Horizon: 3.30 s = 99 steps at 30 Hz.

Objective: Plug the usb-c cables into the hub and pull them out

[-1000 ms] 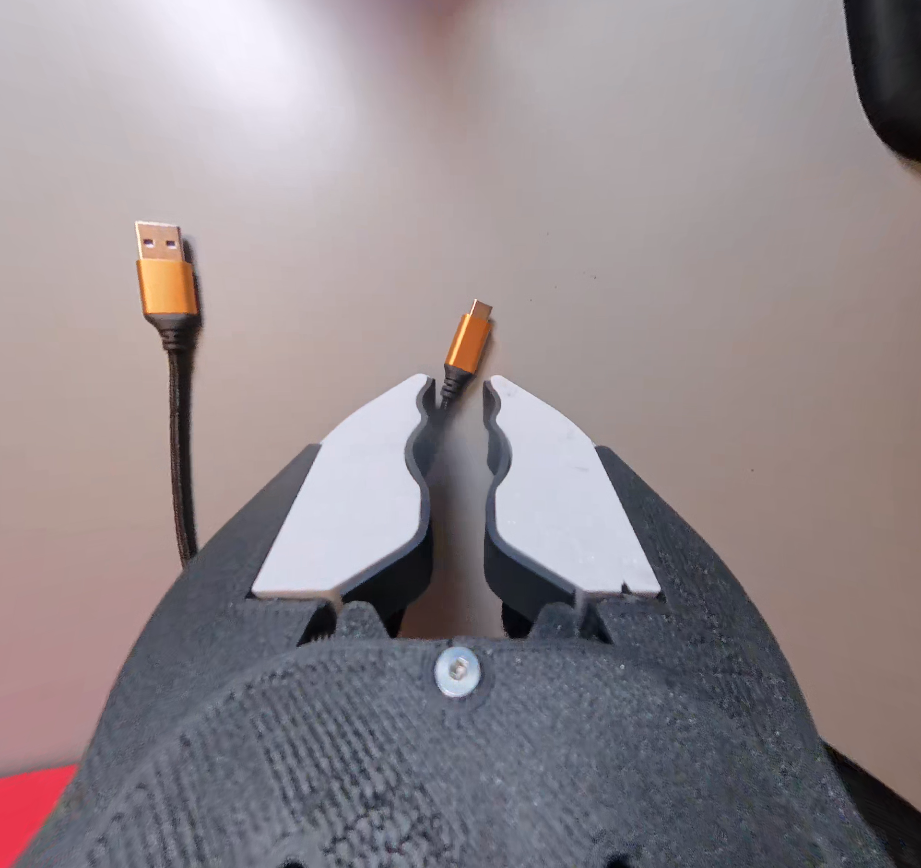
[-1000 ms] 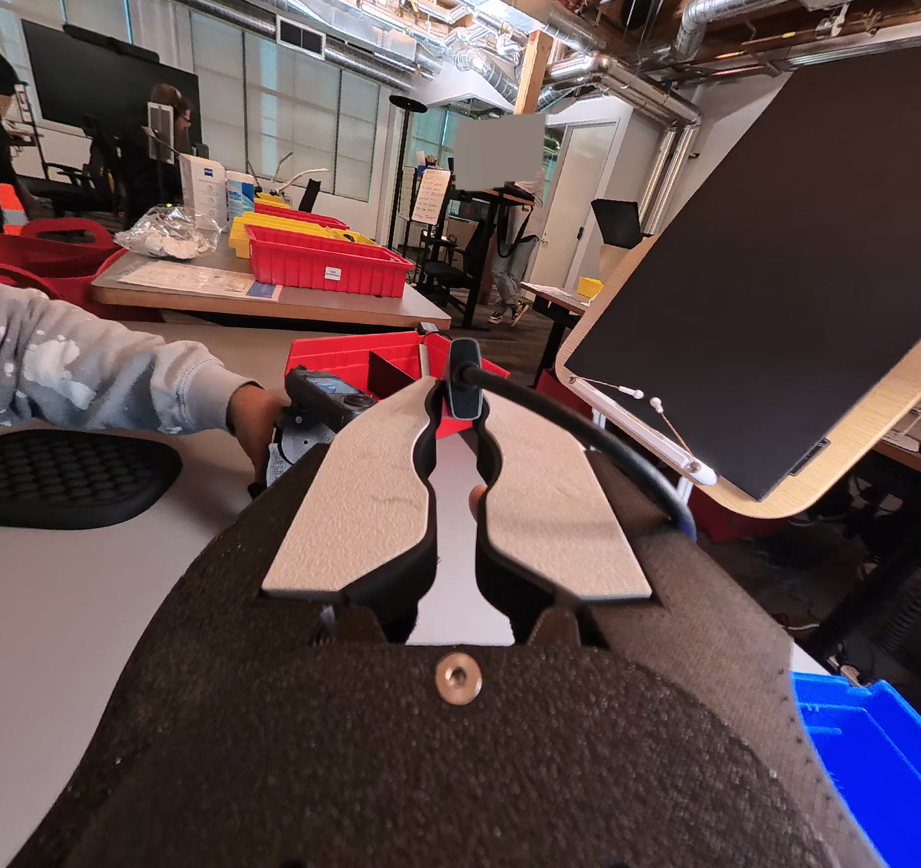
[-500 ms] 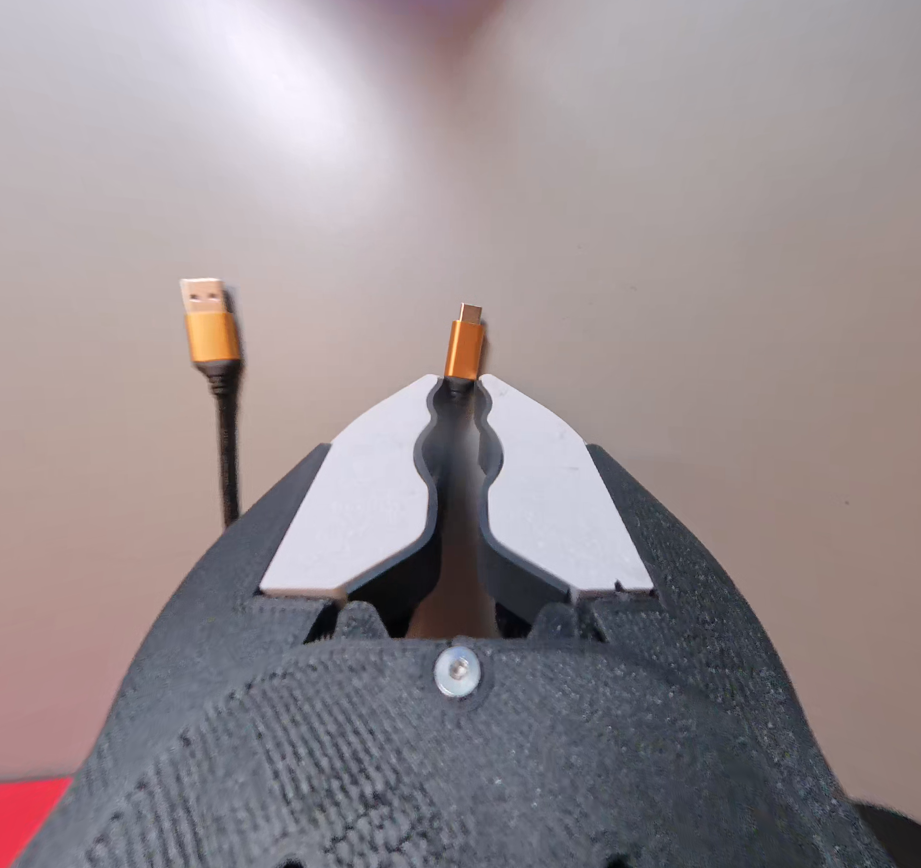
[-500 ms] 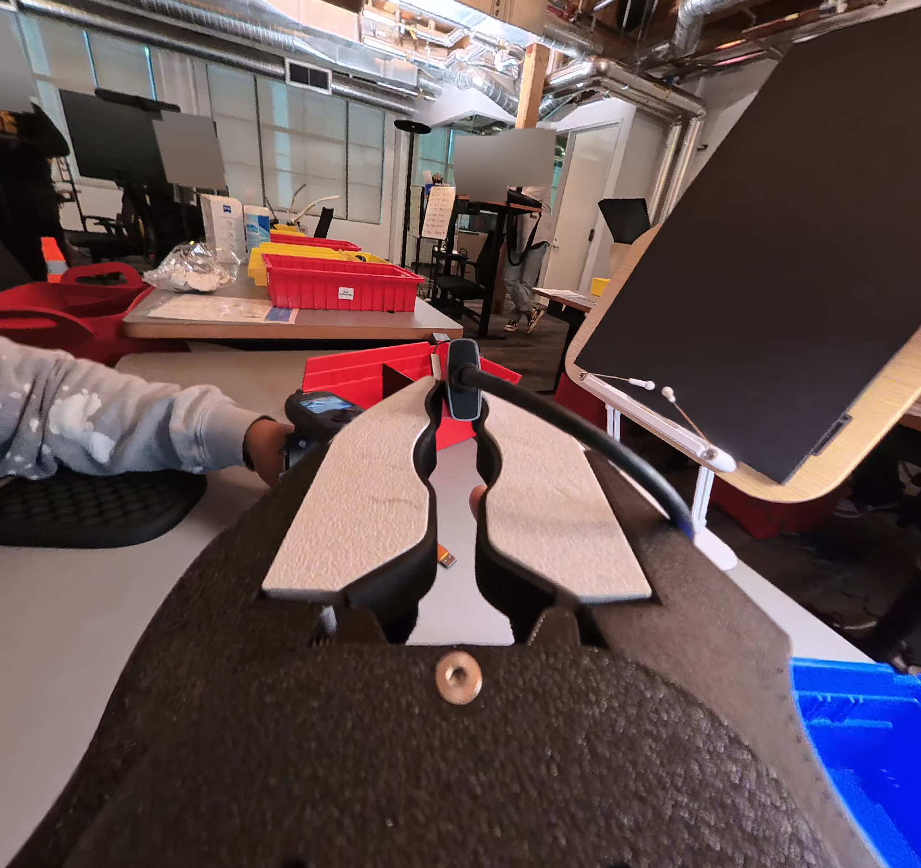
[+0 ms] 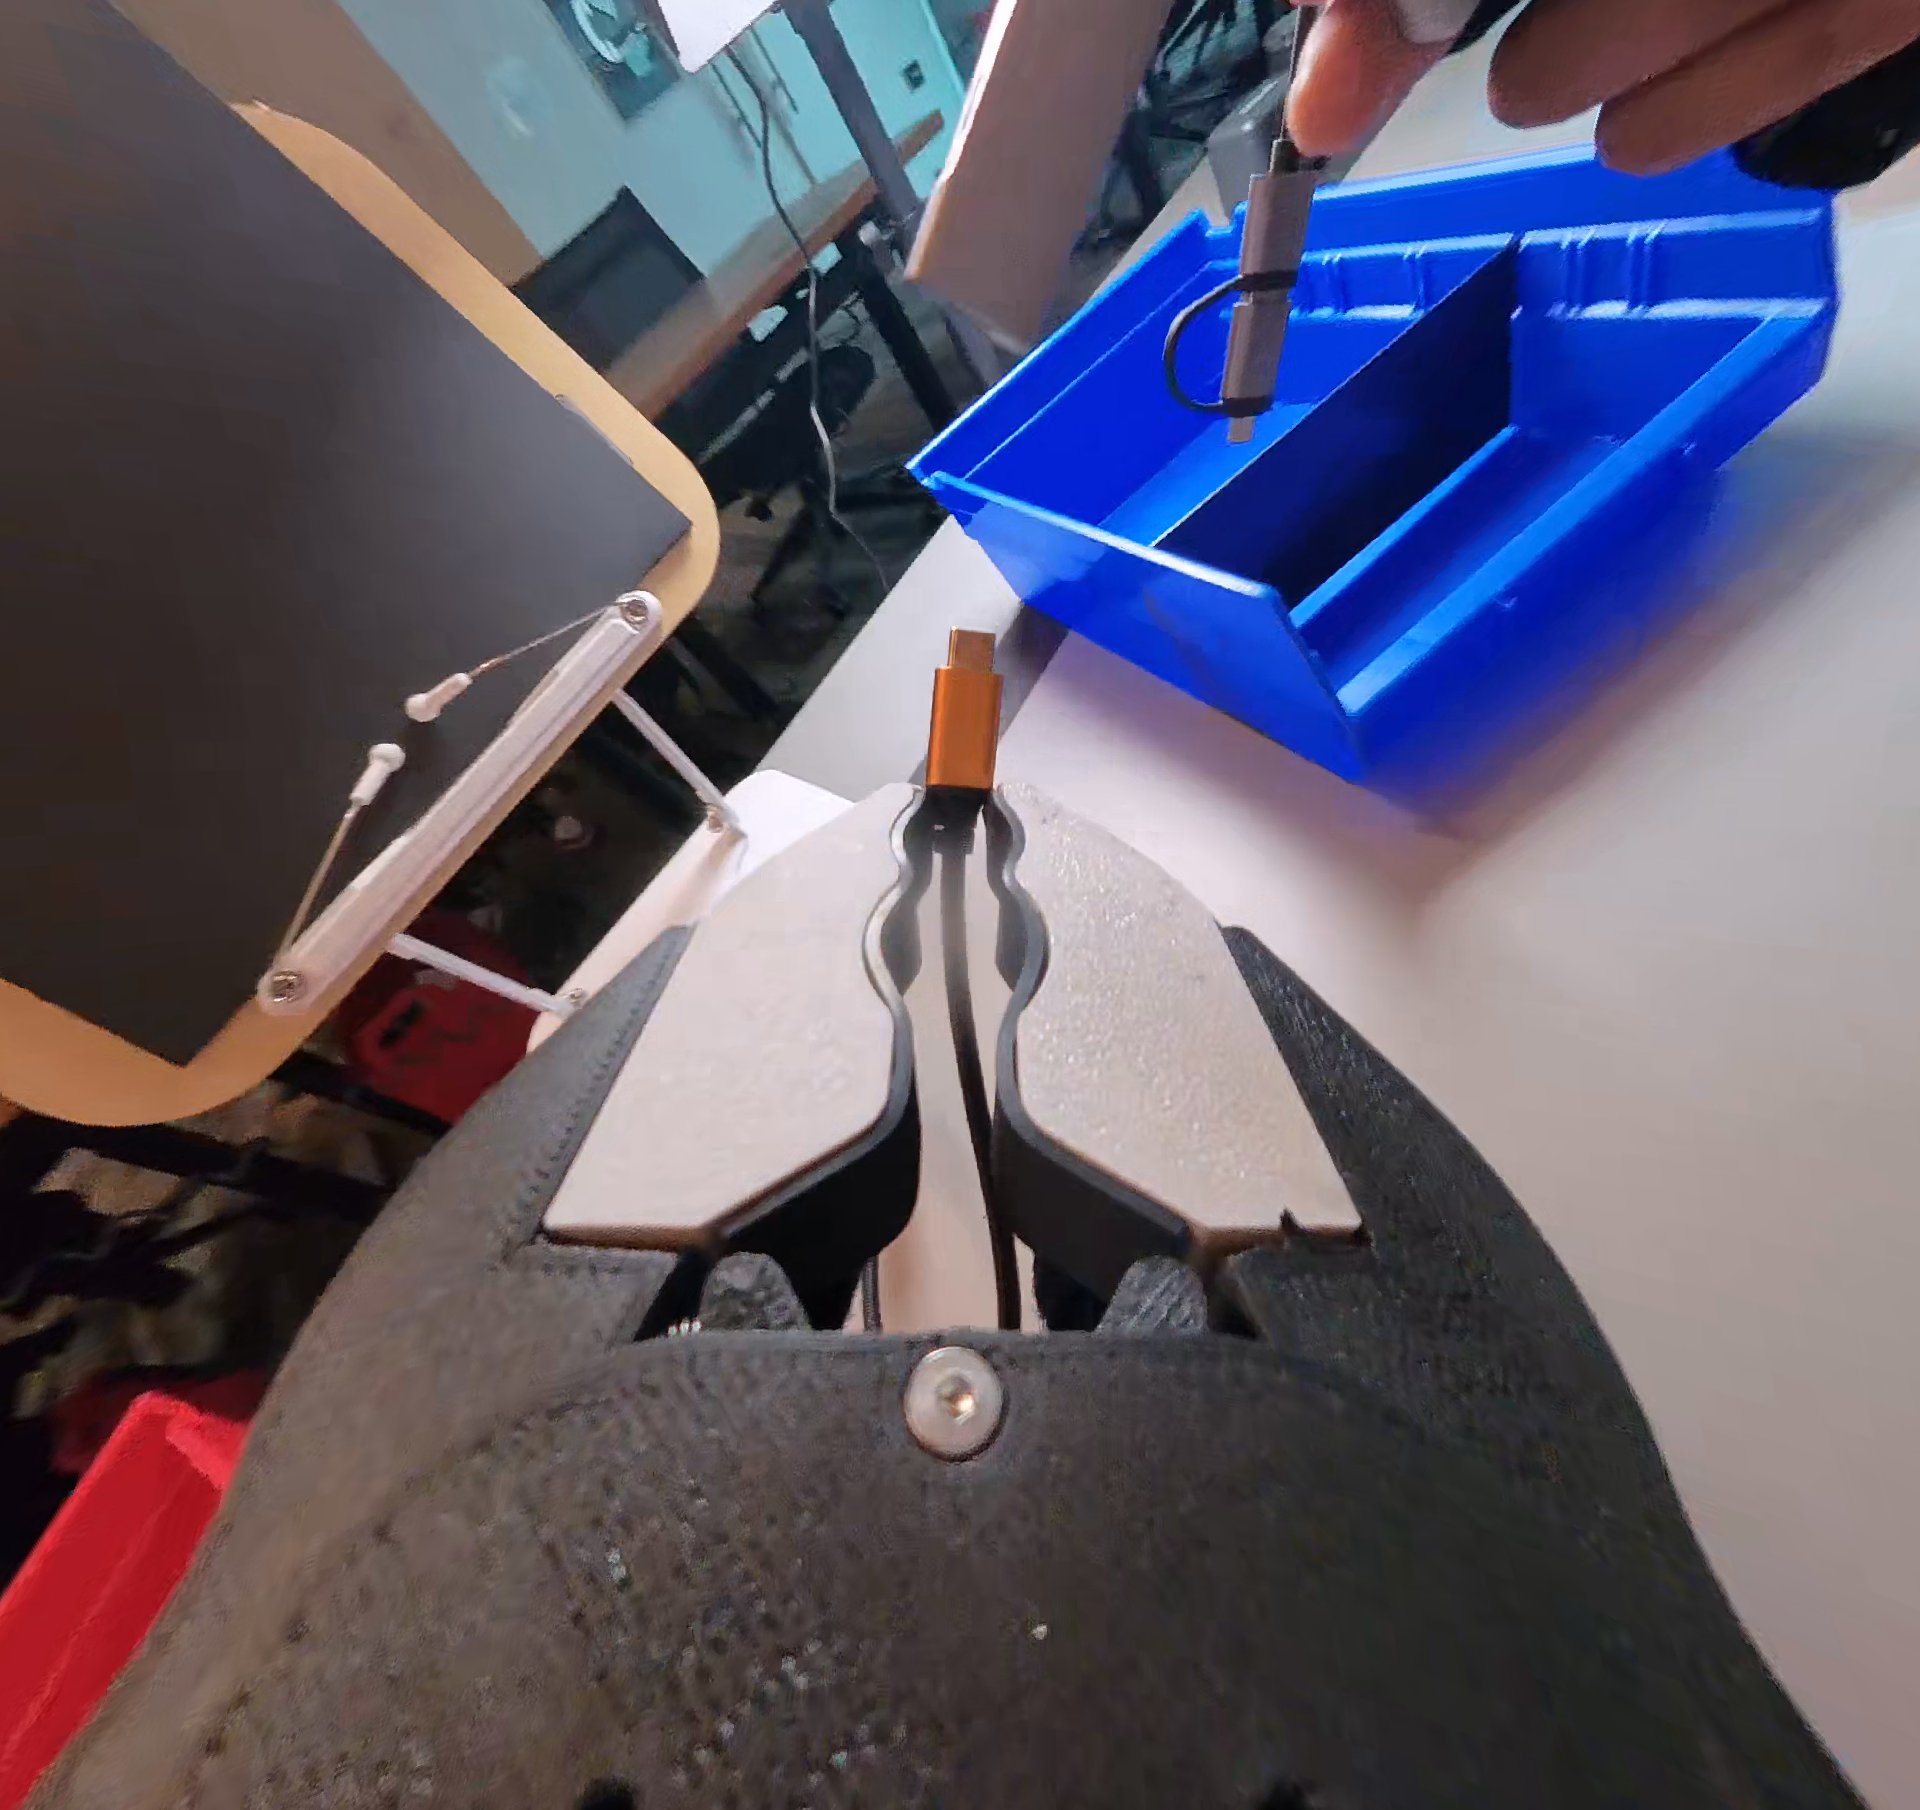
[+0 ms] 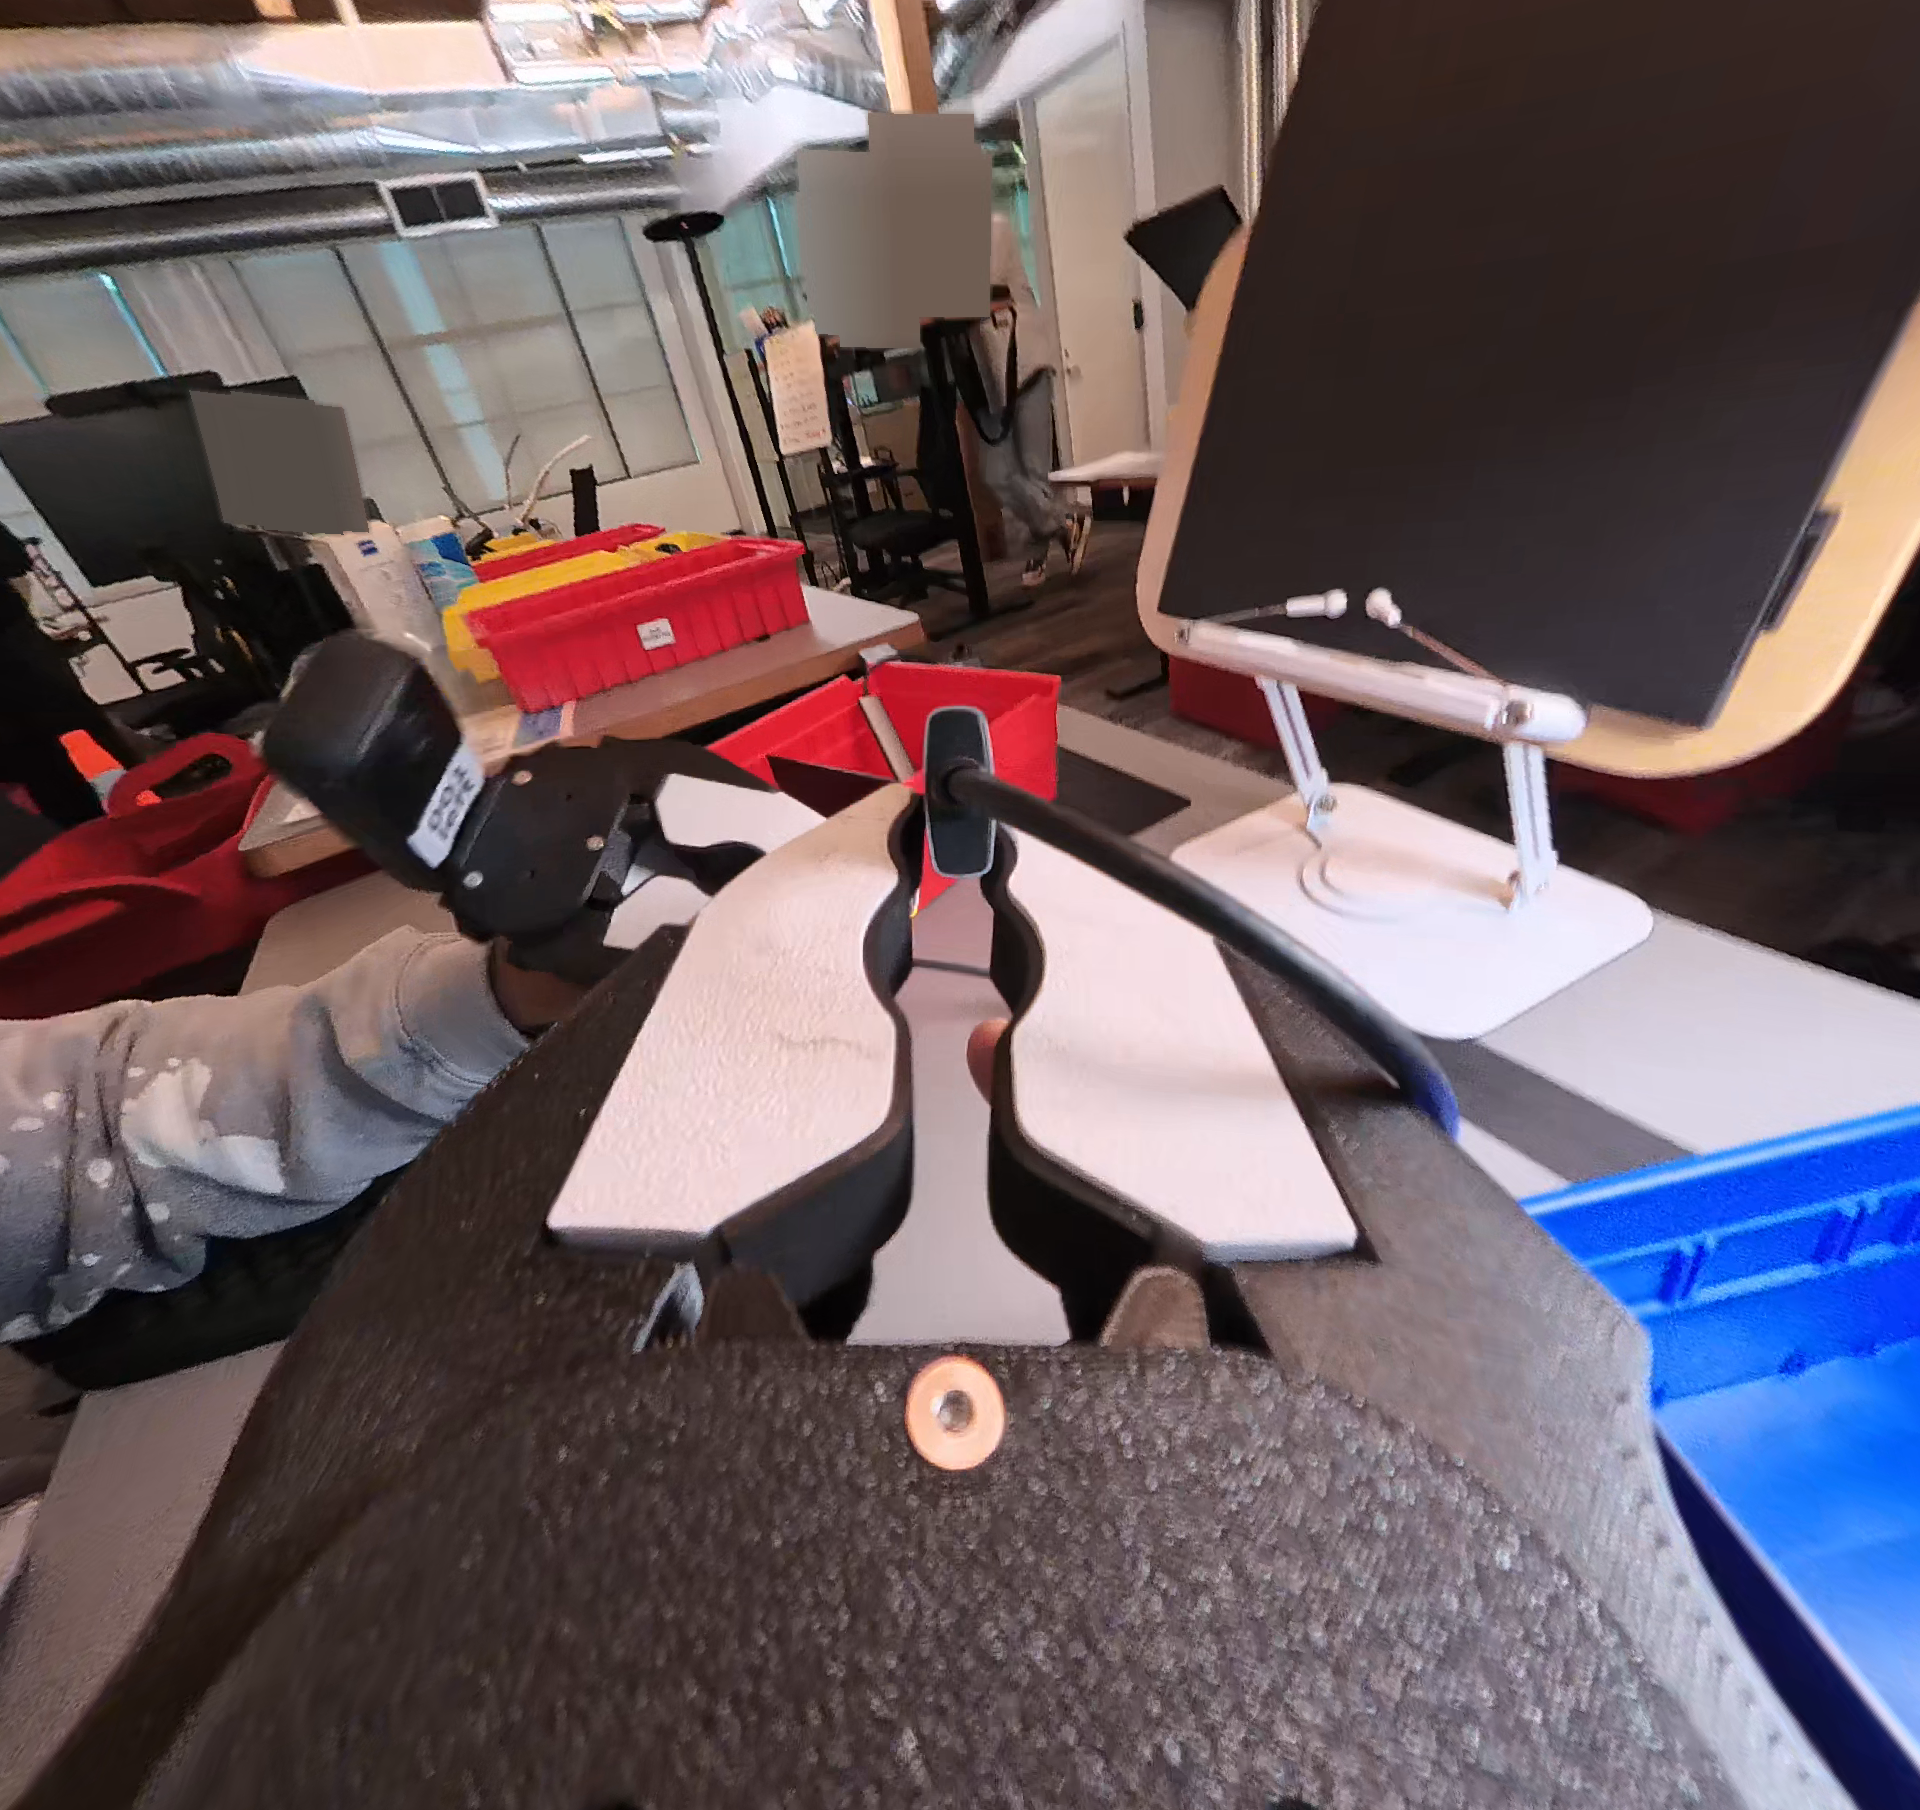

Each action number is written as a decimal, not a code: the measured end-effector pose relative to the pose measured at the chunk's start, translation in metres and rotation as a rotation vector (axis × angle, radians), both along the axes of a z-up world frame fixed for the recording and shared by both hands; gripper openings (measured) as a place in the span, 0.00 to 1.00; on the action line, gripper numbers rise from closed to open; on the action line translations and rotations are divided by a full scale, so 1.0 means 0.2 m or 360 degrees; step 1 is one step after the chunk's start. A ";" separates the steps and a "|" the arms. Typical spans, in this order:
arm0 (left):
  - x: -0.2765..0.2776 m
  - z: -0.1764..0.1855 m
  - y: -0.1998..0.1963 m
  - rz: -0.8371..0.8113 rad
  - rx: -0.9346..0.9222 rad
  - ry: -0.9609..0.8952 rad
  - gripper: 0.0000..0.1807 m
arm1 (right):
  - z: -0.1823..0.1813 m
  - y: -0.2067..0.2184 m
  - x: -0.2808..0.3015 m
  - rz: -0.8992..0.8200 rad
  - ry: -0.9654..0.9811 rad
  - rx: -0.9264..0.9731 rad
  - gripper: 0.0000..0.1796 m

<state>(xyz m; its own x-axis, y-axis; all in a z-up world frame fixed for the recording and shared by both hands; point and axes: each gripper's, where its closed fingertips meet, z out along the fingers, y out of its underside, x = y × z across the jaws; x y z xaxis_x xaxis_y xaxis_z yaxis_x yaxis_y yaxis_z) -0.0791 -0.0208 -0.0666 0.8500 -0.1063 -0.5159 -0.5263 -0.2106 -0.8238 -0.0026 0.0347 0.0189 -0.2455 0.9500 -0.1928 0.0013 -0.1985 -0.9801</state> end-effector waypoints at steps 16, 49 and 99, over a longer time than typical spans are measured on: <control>0.03 -0.01 -0.05 0.0027 0.0082 0.0188 0.05 | -0.18 -0.09 -0.10 0.0334 -0.0042 -0.0348 0.05; 0.19 0.13 -0.16 -0.0567 0.0011 -0.0699 0.11 | -0.07 -0.15 -0.01 0.0648 0.0049 -0.0606 0.05; 0.34 0.11 -0.36 -0.1066 -0.0613 -0.1178 0.04 | -0.08 -0.45 0.09 0.0750 -0.0075 0.0219 0.09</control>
<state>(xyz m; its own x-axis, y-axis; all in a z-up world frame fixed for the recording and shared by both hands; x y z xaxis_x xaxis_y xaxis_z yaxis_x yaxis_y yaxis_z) -0.0104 -0.0937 -0.0440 0.6459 -0.7132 0.2722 -0.0276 -0.3781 -0.9253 0.0148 -0.0560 0.0021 -0.6489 0.7550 -0.0942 0.1045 -0.0342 -0.9939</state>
